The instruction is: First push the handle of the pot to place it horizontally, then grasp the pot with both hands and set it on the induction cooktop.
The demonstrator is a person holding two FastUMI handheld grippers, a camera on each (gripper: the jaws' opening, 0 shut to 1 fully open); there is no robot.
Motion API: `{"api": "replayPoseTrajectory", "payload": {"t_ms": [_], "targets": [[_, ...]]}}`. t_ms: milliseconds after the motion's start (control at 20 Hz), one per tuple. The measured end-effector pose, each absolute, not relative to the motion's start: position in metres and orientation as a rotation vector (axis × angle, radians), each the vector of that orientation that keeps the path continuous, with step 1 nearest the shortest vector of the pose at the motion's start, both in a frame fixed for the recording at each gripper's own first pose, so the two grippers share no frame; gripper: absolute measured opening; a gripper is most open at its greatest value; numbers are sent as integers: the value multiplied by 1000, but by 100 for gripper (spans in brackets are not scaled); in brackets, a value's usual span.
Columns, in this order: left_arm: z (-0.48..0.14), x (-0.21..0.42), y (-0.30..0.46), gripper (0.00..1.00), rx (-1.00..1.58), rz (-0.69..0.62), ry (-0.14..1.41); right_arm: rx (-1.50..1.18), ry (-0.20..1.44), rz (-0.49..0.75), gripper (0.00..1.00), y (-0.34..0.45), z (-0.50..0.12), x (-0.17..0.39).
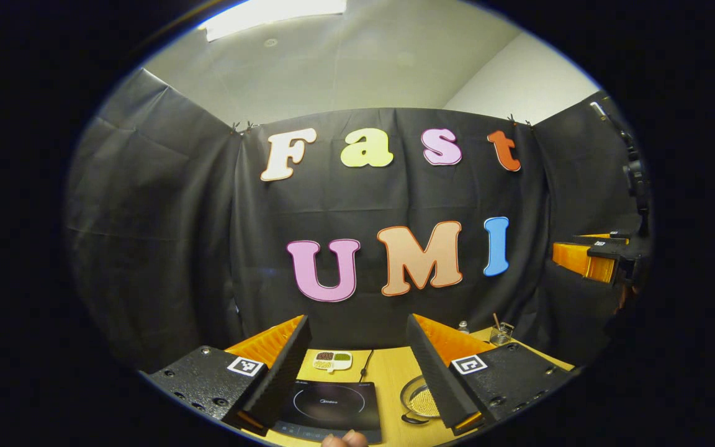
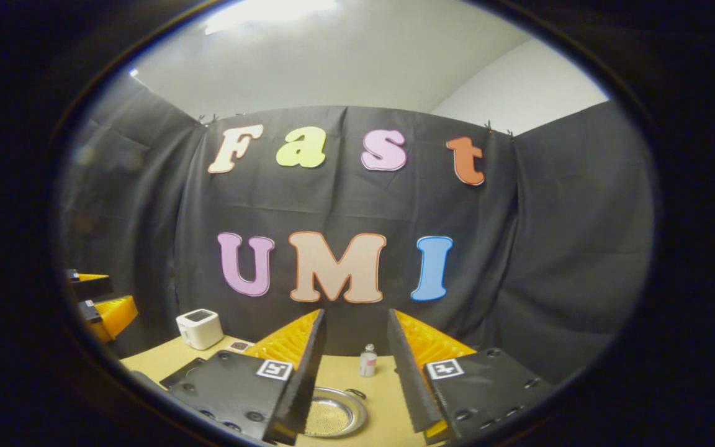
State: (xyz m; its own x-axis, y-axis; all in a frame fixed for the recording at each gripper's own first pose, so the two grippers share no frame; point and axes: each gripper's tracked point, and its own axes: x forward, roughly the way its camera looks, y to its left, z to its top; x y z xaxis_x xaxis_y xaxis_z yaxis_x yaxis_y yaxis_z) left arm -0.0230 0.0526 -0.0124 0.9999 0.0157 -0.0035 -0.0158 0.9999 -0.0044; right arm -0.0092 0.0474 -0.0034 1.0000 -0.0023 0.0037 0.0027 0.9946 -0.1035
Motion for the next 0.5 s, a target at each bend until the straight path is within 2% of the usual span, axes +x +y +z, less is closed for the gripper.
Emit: {"api": "replayPoseTrajectory", "payload": {"t_ms": [150, 200, 250, 300, 350, 400, 450, 500], "targets": [[-15, -30, 70, 94, -8, 20, -1, -93, 20, -38, 43, 50, -12, -11], [-18, -33, 75, 94, -12, 22, 1, -86, 26, -36, 31, 54, -14, -13], [-19, -35, 80, 94, -17, 24, 3, -73, 34, -16, 29, 61, -19, -14], [-22, -36, 84, 94, -23, 24, 5, -59, 46, 16, 15, 70, -22, -16], [-24, -37, 87, 94, -25, 24, 9, -47, 62, 49, 10, 79, -28, -18], [-27, -37, 91, 94, -24, 27, 12, -44, 84, 63, 15, 82, -35, -18], [-29, -36, 93, 94, -22, 30, 15, -40, 109, 71, 10, 81, -44, -18], [-33, -36, 96, 94, -19, 37, 21, -29, 139, 85, 12, 85, -53, -18]]}}
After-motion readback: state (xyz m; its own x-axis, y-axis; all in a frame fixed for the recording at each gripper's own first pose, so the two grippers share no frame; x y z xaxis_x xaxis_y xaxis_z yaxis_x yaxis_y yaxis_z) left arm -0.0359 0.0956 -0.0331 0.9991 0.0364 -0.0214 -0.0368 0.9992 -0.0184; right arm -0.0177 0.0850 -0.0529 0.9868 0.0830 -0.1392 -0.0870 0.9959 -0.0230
